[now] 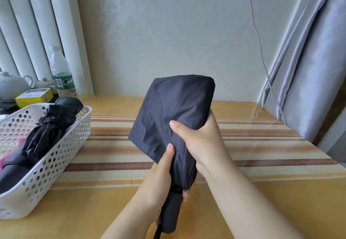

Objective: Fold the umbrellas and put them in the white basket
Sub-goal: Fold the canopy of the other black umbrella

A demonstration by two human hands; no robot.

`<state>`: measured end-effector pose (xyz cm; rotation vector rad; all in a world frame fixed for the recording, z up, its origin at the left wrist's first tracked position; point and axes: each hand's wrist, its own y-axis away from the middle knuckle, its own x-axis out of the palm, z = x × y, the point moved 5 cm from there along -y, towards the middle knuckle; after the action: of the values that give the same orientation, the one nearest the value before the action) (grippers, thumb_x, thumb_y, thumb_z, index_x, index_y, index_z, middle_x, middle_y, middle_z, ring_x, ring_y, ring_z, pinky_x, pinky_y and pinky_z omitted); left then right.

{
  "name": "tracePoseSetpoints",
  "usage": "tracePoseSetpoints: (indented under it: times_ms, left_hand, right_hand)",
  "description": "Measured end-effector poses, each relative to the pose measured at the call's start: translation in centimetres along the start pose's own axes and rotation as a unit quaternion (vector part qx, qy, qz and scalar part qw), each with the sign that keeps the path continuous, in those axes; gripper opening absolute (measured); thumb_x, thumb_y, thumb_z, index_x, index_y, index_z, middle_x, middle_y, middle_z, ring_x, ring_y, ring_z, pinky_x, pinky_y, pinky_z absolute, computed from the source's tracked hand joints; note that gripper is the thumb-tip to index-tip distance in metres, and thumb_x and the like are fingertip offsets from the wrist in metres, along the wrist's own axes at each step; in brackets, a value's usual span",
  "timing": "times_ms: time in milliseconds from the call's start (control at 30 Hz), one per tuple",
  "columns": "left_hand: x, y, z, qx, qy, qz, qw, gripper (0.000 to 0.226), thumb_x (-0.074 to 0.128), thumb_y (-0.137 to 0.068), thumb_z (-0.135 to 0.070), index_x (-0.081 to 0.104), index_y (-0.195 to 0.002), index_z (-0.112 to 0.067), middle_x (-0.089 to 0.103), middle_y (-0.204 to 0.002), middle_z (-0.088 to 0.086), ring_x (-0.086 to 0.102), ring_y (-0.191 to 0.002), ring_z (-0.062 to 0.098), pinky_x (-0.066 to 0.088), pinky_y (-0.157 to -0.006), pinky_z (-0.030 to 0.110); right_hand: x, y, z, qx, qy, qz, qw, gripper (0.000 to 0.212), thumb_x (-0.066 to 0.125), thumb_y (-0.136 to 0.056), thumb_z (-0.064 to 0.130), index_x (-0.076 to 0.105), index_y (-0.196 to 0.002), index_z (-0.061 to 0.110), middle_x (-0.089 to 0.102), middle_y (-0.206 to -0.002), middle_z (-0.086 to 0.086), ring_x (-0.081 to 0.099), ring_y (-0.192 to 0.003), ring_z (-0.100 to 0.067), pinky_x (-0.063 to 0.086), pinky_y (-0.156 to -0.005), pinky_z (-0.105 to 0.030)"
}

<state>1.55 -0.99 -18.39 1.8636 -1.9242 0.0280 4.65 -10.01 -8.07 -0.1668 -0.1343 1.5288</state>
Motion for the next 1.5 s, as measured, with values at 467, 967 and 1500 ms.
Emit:
tracePoseSetpoints:
  times_ms: [467, 967, 1500]
  left_hand:
    - [2.2, 4.7, -4.7, 0.329, -0.419, -0.184, 0.826, 0.090, 0.052, -0.065, -0.061, -0.011, -0.126, -0.077, 0.055, -0.087, -0.036, 0.060, -0.086, 0.000, 0.046, -0.060, 0.013]
    - [-2.2, 2.8, -6.1, 0.232, 0.015, 0.015, 0.972, 0.079, 0.083, -0.052, -0.022, 0.058, -0.126, -0.038, 0.057, -0.072, 0.009, 0.046, -0.046, 0.021, 0.043, -0.045, 0.029]
    - [-4.2, 1.0, -4.4, 0.223, 0.004, -0.051, 0.973, 0.092, 0.075, -0.035, -0.011, 0.054, -0.123, -0.030, 0.052, -0.057, 0.015, 0.044, -0.037, 0.022, 0.042, -0.039, 0.026]
  right_hand:
    - [0.4, -0.3, 0.4, -0.100, -0.032, -0.063, 0.992, 0.095, 0.074, -0.078, 0.011, 0.019, -0.145, 0.050, 0.046, -0.119, 0.047, 0.047, -0.106, 0.025, 0.043, -0.088, -0.009]
    - [-1.9, -5.2, 1.7, -0.099, 0.184, 0.049, 0.977, 0.040, 0.060, -0.089, 0.044, 0.057, -0.126, 0.032, 0.062, -0.114, 0.018, 0.058, -0.097, 0.003, 0.043, -0.082, -0.018]
    - [-4.9, -7.8, 0.7, -0.044, -0.014, 0.298, 0.954, 0.024, 0.063, -0.081, 0.003, 0.069, -0.103, 0.013, 0.076, -0.089, -0.005, 0.071, -0.081, -0.013, 0.054, -0.074, -0.022]
